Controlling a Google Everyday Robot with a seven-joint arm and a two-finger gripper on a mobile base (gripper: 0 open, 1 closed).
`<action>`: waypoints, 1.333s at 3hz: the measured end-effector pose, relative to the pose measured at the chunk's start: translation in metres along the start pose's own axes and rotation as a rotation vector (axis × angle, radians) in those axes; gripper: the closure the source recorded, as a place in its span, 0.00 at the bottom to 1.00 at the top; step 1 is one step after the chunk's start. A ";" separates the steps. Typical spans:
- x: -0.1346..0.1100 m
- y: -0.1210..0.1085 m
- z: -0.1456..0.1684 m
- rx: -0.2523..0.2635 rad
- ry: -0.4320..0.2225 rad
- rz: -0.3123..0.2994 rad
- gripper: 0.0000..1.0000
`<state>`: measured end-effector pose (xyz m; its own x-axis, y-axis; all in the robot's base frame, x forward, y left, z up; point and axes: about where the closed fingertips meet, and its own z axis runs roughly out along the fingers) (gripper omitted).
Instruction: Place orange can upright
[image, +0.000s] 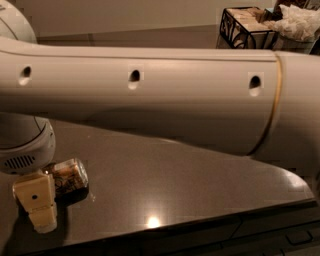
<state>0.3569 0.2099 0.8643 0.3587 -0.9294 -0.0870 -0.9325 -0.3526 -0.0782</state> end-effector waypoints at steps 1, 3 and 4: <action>-0.011 0.004 0.009 -0.007 0.016 0.029 0.00; -0.025 0.003 0.020 -0.027 0.031 0.036 0.41; -0.024 -0.001 0.014 -0.044 -0.008 0.039 0.64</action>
Offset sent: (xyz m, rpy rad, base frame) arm -0.0089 0.0277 -0.0279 -0.0605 0.0336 -0.0603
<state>0.3497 0.2342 0.8525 0.3223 -0.9417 -0.0969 -0.9466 -0.3208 -0.0308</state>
